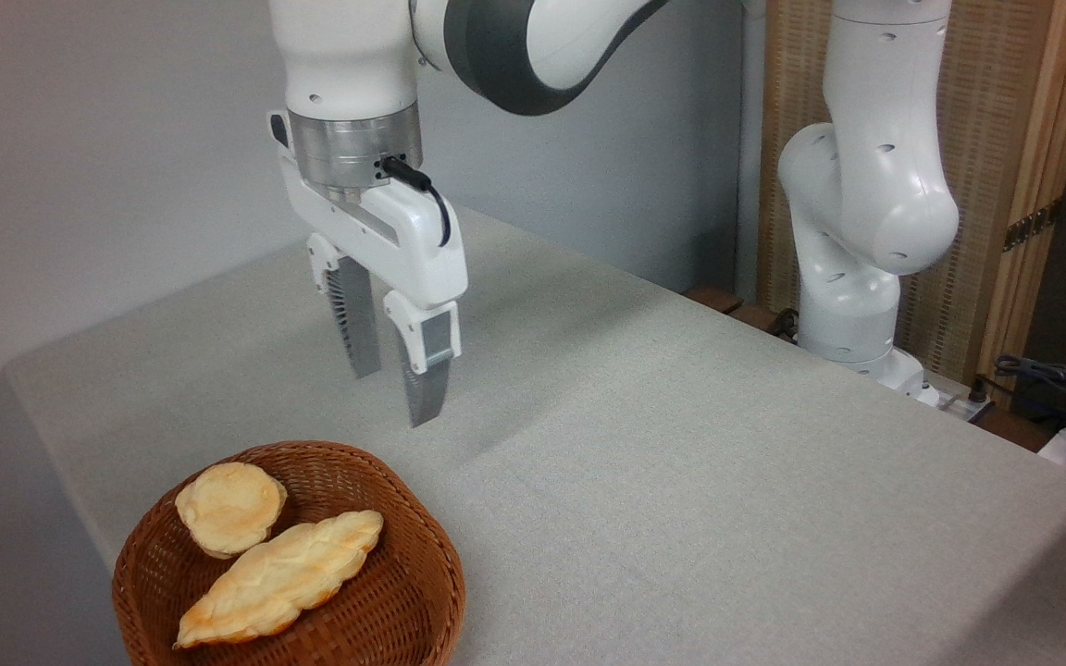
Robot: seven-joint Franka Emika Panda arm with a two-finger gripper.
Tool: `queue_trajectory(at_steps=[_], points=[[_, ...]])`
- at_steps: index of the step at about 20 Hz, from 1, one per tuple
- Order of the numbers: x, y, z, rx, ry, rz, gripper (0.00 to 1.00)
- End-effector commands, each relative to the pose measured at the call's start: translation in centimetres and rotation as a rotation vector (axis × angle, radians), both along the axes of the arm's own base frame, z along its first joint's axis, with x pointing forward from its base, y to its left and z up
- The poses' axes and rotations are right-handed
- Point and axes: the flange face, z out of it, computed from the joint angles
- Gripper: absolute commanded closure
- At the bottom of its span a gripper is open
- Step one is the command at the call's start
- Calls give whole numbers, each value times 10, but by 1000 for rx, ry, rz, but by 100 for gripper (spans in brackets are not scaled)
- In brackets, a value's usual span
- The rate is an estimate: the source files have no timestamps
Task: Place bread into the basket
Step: 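Open the gripper to drop the roll into the basket, then raise it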
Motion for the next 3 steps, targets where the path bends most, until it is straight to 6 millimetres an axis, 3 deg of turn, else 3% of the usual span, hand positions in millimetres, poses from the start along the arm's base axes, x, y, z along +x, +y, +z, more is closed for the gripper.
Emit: queue_trajectory(at_steps=[1,3], points=[[-5,9,8,53,54,-4,0],[-4,15,10,37,49,17,0]])
